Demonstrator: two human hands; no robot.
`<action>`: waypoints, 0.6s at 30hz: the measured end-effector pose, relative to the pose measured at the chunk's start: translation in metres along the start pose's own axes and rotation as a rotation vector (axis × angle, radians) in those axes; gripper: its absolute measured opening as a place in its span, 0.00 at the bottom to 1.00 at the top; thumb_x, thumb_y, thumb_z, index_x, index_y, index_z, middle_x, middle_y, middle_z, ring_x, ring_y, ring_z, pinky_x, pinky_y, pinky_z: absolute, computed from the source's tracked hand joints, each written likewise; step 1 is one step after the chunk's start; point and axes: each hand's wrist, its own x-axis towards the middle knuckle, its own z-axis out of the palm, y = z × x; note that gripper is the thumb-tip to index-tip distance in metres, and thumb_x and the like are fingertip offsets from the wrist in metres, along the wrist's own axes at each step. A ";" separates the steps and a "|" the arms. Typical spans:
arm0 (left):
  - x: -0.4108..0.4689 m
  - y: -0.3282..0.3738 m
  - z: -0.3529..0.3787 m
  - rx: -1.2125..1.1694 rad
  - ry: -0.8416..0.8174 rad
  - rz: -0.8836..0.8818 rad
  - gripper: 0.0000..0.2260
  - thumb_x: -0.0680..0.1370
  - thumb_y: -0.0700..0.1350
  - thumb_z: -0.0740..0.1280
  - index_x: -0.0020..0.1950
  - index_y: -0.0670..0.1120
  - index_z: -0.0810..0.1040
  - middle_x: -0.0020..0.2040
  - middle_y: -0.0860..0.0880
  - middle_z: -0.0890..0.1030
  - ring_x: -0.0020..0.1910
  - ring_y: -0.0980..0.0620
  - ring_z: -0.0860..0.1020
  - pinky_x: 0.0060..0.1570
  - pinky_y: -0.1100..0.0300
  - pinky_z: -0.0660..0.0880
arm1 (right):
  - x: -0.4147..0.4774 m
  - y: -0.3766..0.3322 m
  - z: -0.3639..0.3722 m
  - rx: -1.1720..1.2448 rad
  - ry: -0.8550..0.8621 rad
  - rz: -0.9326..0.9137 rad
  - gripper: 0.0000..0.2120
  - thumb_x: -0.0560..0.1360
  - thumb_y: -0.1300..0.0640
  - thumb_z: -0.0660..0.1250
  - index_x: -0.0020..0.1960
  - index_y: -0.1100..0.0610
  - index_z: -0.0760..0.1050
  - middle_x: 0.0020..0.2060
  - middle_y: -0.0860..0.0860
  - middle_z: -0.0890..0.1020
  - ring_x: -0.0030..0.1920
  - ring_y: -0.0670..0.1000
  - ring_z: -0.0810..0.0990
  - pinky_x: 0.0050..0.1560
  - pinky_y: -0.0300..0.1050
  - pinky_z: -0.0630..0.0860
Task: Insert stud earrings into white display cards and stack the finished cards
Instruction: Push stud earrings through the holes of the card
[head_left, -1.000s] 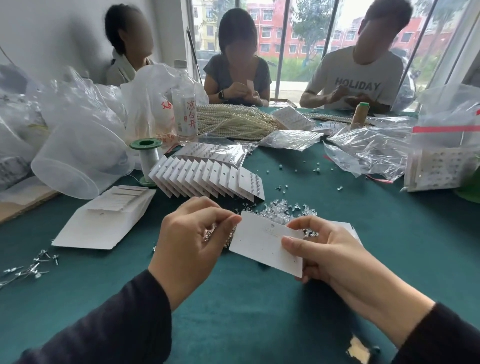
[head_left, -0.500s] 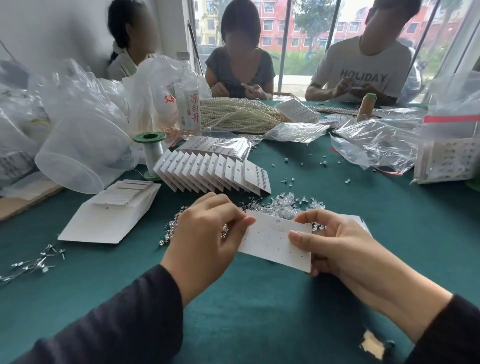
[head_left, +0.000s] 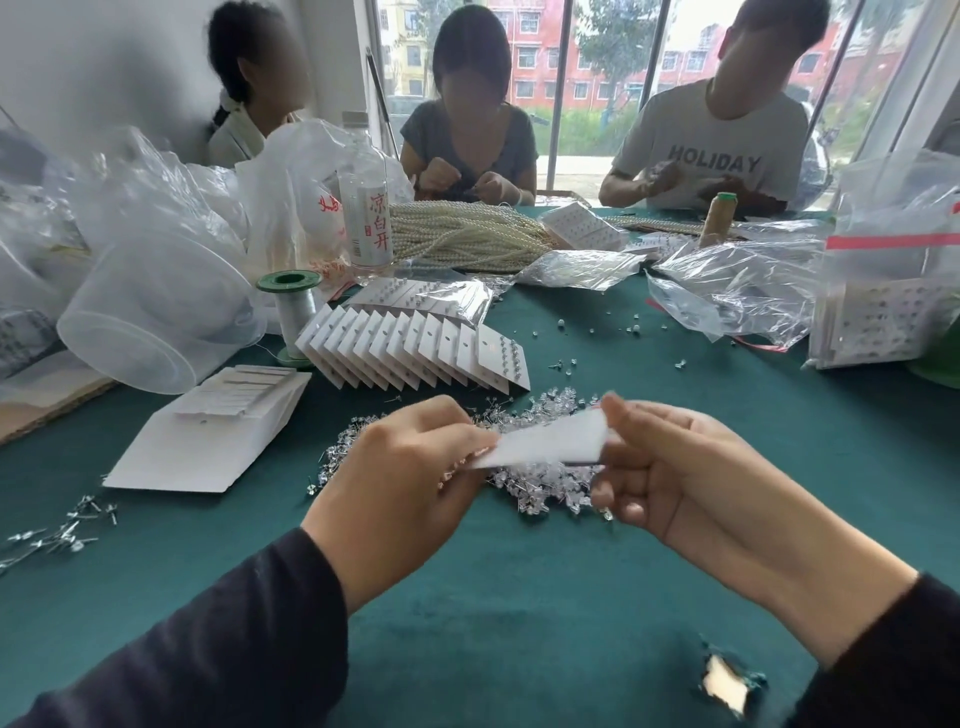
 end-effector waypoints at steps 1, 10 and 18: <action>0.000 0.001 0.001 -0.071 0.042 -0.087 0.08 0.73 0.44 0.67 0.37 0.42 0.81 0.32 0.49 0.77 0.29 0.53 0.74 0.31 0.63 0.71 | 0.000 -0.003 -0.002 -0.041 0.015 -0.050 0.15 0.66 0.51 0.68 0.45 0.61 0.75 0.31 0.56 0.82 0.24 0.50 0.77 0.21 0.34 0.70; 0.005 0.012 0.010 -0.923 0.220 -0.999 0.11 0.75 0.40 0.66 0.33 0.38 0.75 0.22 0.47 0.78 0.17 0.55 0.72 0.18 0.66 0.70 | 0.009 0.028 -0.002 -1.364 0.029 -0.568 0.09 0.69 0.55 0.72 0.48 0.49 0.81 0.38 0.40 0.74 0.36 0.39 0.72 0.40 0.31 0.65; 0.005 0.024 0.012 -1.166 0.185 -1.142 0.09 0.79 0.36 0.60 0.40 0.38 0.74 0.22 0.47 0.78 0.18 0.55 0.74 0.19 0.66 0.73 | 0.029 0.029 -0.010 -1.407 0.246 -0.564 0.12 0.72 0.59 0.69 0.55 0.55 0.80 0.46 0.50 0.79 0.49 0.52 0.76 0.51 0.35 0.66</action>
